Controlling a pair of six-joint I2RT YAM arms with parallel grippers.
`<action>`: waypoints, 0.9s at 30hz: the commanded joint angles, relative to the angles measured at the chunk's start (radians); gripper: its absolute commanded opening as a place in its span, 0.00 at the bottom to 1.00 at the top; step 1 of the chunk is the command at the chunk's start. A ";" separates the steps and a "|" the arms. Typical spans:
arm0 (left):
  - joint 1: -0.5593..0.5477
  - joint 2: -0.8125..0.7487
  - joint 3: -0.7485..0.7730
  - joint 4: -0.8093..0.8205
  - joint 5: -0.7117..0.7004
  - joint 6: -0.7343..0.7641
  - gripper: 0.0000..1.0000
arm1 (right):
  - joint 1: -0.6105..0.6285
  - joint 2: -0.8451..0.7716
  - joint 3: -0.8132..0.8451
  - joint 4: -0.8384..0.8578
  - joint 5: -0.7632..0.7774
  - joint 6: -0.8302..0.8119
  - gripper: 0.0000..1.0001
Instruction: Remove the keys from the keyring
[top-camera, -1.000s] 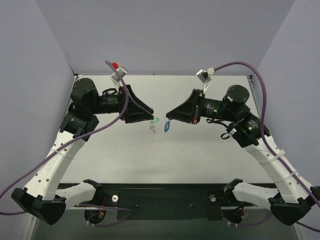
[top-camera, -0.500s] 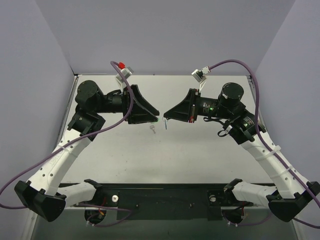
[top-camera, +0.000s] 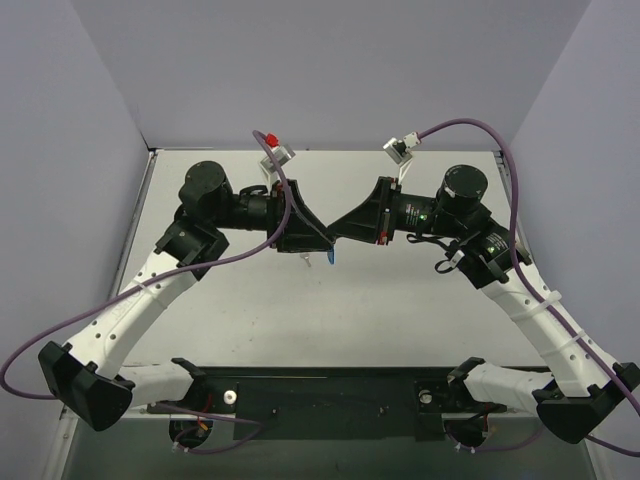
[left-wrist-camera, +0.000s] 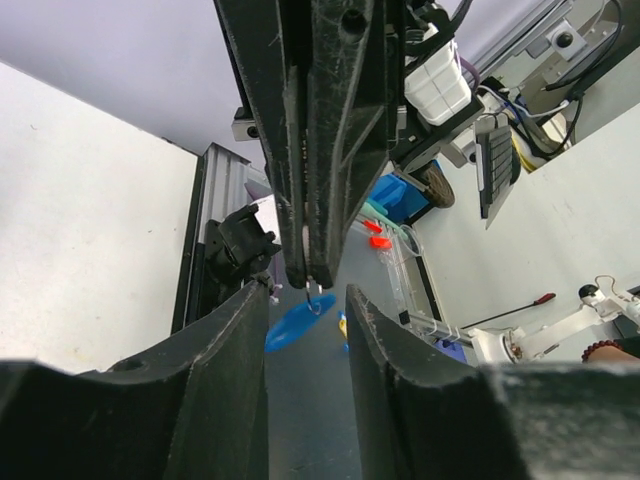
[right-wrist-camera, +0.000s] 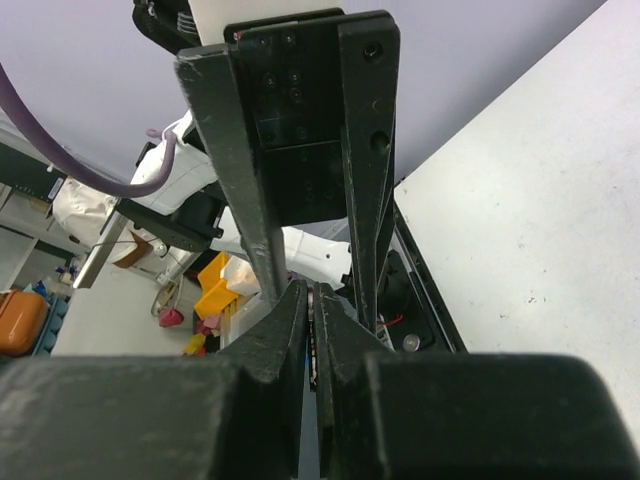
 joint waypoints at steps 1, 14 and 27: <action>-0.022 0.013 0.054 -0.019 -0.018 0.053 0.42 | -0.002 0.006 0.037 0.076 -0.018 0.005 0.00; -0.042 -0.009 0.022 0.038 -0.142 -0.011 0.00 | 0.009 0.003 0.005 0.074 -0.004 -0.007 0.00; -0.062 -0.150 -0.189 0.222 -0.565 -0.250 0.00 | 0.067 0.004 -0.099 0.183 0.280 0.037 0.00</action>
